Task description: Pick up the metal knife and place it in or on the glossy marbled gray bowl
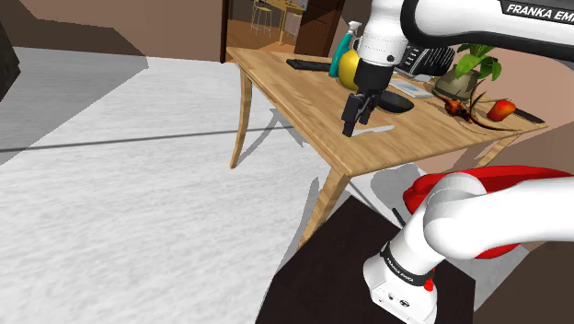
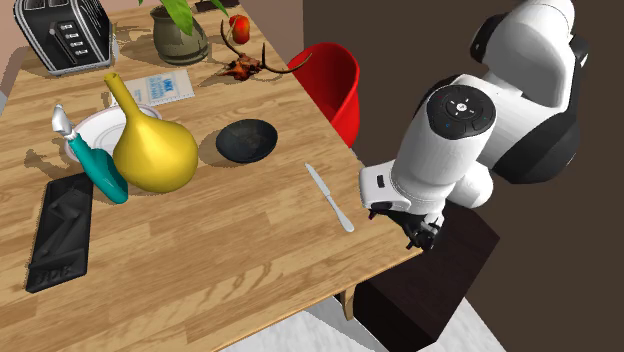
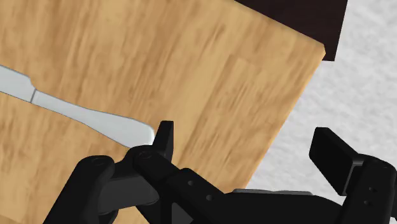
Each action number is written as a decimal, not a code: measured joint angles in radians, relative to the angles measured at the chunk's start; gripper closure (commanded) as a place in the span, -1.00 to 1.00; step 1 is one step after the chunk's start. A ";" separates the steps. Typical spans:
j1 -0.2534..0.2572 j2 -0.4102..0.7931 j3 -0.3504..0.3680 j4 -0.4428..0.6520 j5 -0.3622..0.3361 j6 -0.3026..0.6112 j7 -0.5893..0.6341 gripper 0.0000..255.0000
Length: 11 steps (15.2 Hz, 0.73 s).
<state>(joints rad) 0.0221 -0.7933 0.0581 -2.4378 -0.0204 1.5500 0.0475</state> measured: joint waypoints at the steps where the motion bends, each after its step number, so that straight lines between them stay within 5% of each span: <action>1: 0.000 0.000 0.000 0.000 0.000 0.000 0.000 -1.00; 11: 0.150 -0.142 -0.339 -0.052 -0.275 -0.055 -0.783 -1.00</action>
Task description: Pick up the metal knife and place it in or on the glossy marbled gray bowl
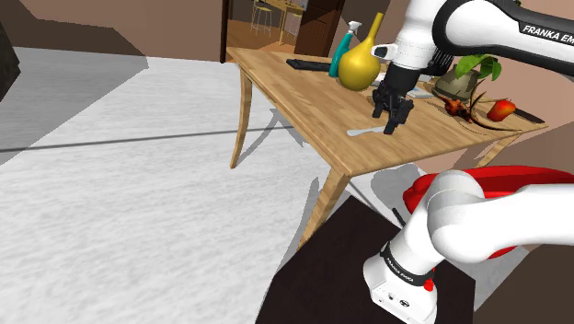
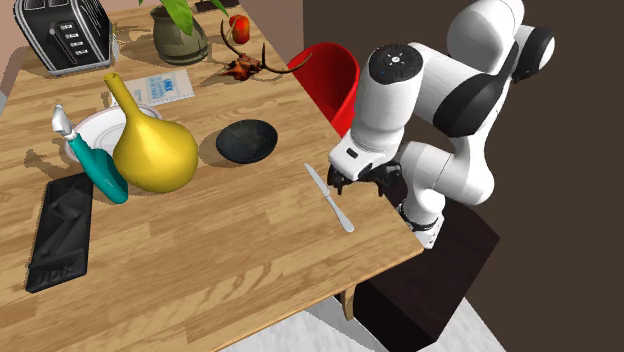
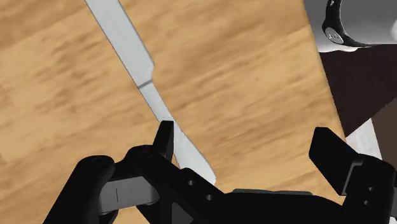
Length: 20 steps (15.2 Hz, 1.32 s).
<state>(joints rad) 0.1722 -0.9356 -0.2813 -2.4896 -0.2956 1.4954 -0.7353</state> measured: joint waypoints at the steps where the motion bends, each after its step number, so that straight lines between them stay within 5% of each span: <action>1: 0.019 -0.002 -0.043 0.004 -0.034 0.003 -0.091 -1.00; 7: 0.136 0.045 -0.253 0.067 -0.184 0.040 -0.532 -1.00; 20: 0.128 0.031 -0.305 -0.022 -0.230 0.122 -0.556 -1.00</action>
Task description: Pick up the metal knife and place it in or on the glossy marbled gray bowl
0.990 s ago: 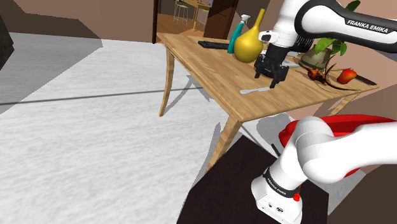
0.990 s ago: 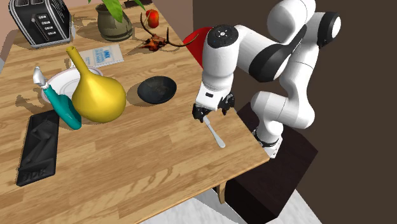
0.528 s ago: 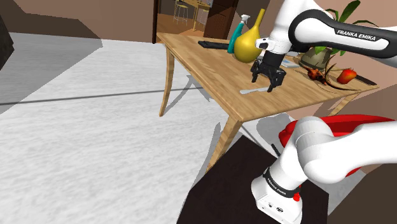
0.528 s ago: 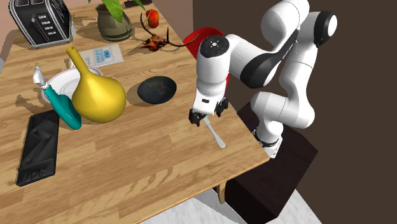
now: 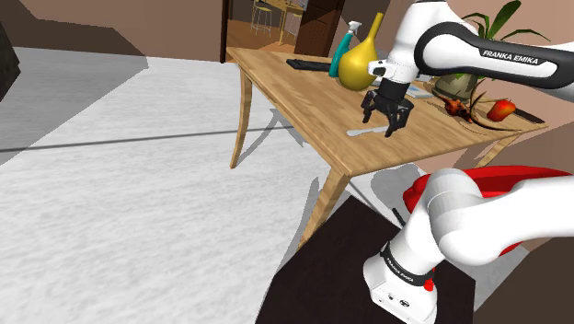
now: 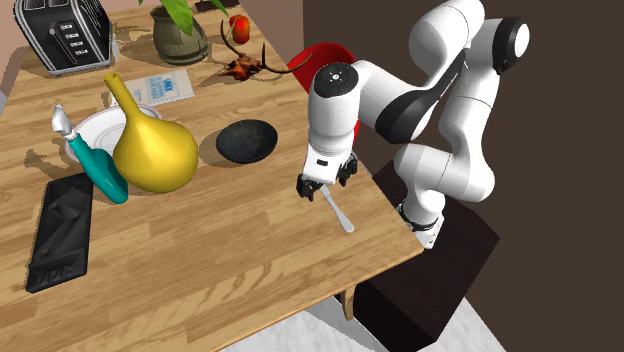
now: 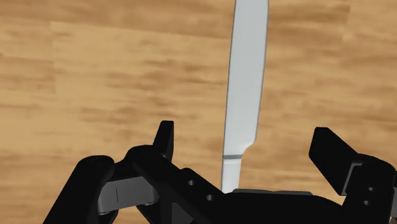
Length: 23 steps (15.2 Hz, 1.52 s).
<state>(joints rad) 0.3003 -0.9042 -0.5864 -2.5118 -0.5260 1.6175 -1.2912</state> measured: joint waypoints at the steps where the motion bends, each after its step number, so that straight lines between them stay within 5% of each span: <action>1: 0.000 0.000 0.000 0.000 0.000 0.000 0.000 1.00; 12: 0.001 -0.002 0.008 0.014 0.005 -0.006 -0.001 1.00; 23: 0.017 0.023 0.054 0.151 0.049 -0.128 -0.024 1.00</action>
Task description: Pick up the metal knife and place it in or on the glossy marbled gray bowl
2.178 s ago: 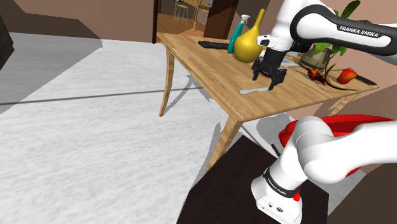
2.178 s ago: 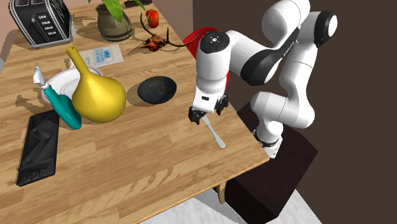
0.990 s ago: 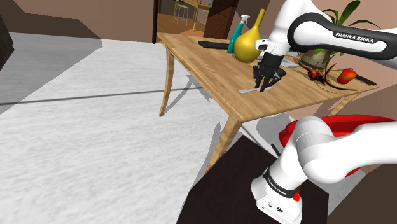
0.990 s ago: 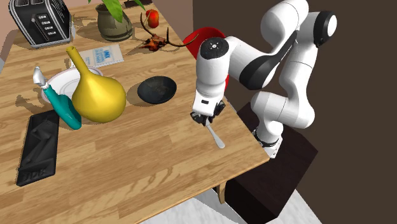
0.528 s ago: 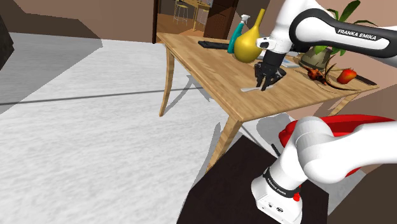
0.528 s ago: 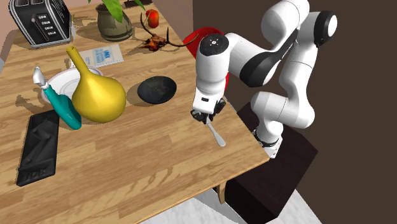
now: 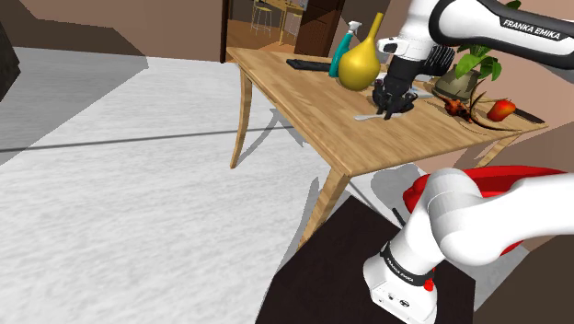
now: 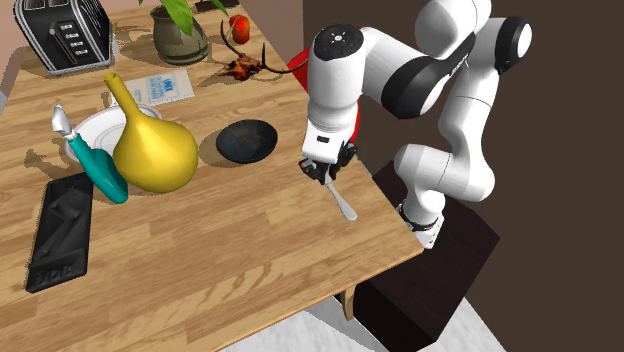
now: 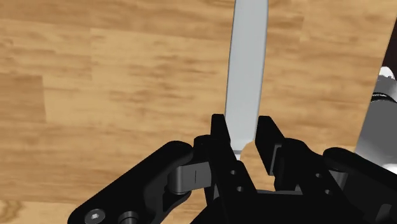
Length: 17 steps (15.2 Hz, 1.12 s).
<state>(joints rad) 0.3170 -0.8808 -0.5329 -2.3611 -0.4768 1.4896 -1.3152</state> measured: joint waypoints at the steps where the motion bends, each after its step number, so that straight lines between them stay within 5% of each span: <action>1: 0.001 0.001 0.005 0.011 0.004 -0.011 -0.001 1.00; 12: 0.020 0.051 0.042 0.176 0.041 -0.126 -0.024 1.00; 17: 0.031 0.113 -0.060 0.258 -0.007 -0.108 -0.120 1.00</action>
<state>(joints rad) 0.3477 -0.7678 -0.5928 -2.1030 -0.4834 1.3818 -1.4351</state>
